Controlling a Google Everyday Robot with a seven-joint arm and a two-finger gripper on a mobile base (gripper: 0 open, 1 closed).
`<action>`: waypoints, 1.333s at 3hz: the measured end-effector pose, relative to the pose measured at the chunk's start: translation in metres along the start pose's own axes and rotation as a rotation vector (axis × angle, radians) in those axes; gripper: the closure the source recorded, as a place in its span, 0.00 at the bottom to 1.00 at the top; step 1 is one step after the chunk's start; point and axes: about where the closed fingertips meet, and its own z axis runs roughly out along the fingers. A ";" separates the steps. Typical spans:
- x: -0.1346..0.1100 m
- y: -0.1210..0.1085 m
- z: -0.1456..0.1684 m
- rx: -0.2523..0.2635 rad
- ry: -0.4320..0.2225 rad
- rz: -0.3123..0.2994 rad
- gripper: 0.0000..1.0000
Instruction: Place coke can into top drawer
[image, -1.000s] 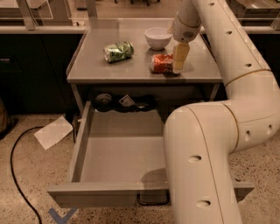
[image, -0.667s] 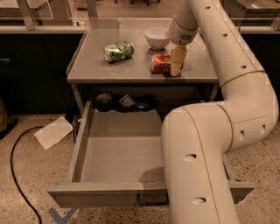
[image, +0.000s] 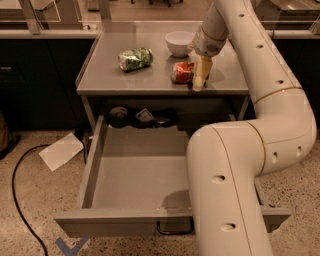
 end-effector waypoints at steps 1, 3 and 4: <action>-0.001 0.007 0.009 -0.030 -0.039 0.023 0.00; -0.007 0.004 0.025 -0.037 -0.067 0.040 0.19; -0.010 -0.002 0.030 -0.016 -0.075 0.040 0.42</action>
Offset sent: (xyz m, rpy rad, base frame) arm 0.0144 -0.0158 0.0013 0.0386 0.2615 0.0303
